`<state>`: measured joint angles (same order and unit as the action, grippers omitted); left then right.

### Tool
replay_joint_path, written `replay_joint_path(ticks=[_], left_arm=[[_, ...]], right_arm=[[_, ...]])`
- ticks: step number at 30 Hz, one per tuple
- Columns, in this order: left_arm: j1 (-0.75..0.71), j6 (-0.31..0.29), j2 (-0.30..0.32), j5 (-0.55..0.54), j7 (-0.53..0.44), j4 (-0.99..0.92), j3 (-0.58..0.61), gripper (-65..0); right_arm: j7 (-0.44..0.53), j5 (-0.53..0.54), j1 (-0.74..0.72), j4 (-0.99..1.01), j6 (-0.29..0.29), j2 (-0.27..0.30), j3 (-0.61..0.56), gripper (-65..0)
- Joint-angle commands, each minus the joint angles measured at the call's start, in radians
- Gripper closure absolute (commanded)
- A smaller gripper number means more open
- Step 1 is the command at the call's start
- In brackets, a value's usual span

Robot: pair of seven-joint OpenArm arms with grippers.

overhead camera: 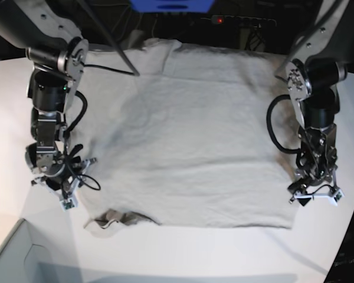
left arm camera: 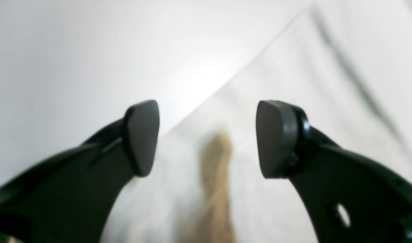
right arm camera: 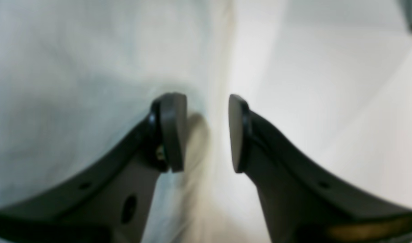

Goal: Layout the t-shirt on the table in an organized manner, then fold the t-shirt properly
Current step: 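Grasp the shirt edge with both grippers and pull it taut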

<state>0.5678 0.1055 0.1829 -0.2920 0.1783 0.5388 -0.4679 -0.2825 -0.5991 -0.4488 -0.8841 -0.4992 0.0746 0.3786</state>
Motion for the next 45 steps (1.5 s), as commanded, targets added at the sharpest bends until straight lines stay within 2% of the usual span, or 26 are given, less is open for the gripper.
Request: replay_joint_path(ticks=[1, 4, 9, 14, 18, 21, 24, 28, 35, 37, 41, 45], left_arm=[[0.027, -0.005, 0.010, 0.000, 0.002, 0.056, 0.001, -43.3], [-0.045, -0.005, 0.007, -0.003, 0.114, 0.214, -0.005, -43.3], [-0.274, -0.002, -0.030, -0.112, 0.277, 0.599, -0.005, -43.3], [-0.510, 0.006, -0.032, -0.206, 0.378, 0.794, -0.005, -43.3], [-0.628, 0.001, -0.032, -0.218, 0.347, 0.800, -0.005, -43.3], [-0.656, 0.000, -0.029, -0.217, 0.306, 0.797, -0.002, -43.3], [-0.648, -0.002, -0.024, -0.217, 0.293, 0.740, 0.001, -43.3], [-0.559, -0.003, -0.021, -0.217, 0.267, 0.567, 0.001, -43.3], [-0.432, -0.003, -0.021, -0.217, 0.151, 0.333, 0.005, -43.3], [-0.394, -0.003, -0.018, -0.217, 0.119, 0.286, 0.051, -43.3], [-0.338, -0.003, 0.007, -0.226, 0.068, 0.243, 0.159, -43.3], [-0.334, -0.002, 0.007, -0.227, 0.073, 0.294, 0.171, -43.3]], right_arm=[[0.021, 0.009, -0.029, -0.053, 0.020, -0.005, 0.000, -19.8], [0.004, 0.009, 0.041, -0.175, 0.020, -0.014, -0.002, -19.8], [0.002, 0.009, 0.219, -0.419, 0.020, -0.085, -0.002, -19.8], [0.004, 0.009, 0.413, -0.582, 0.020, -0.163, -0.005, -19.8], [0.012, 0.011, 0.511, -0.620, 0.018, -0.200, -0.007, -19.8], [0.012, 0.011, 0.519, -0.579, 0.018, -0.200, -0.007, -19.8], [0.012, 0.011, 0.485, -0.475, 0.018, -0.174, 0.000, -19.8], [0.013, 0.011, 0.416, -0.340, 0.018, -0.134, 0.000, -19.5], [0.013, 0.011, 0.298, -0.192, 0.020, -0.094, 0.001, -19.7], [0.013, 0.011, 0.261, -0.155, 0.020, -0.085, 0.001, -19.7], [0.013, 0.011, 0.186, -0.096, 0.021, -0.062, 0.001, -19.7], [0.004, 0.009, 0.153, -0.125, 0.021, -0.054, 0.000, -19.7]])
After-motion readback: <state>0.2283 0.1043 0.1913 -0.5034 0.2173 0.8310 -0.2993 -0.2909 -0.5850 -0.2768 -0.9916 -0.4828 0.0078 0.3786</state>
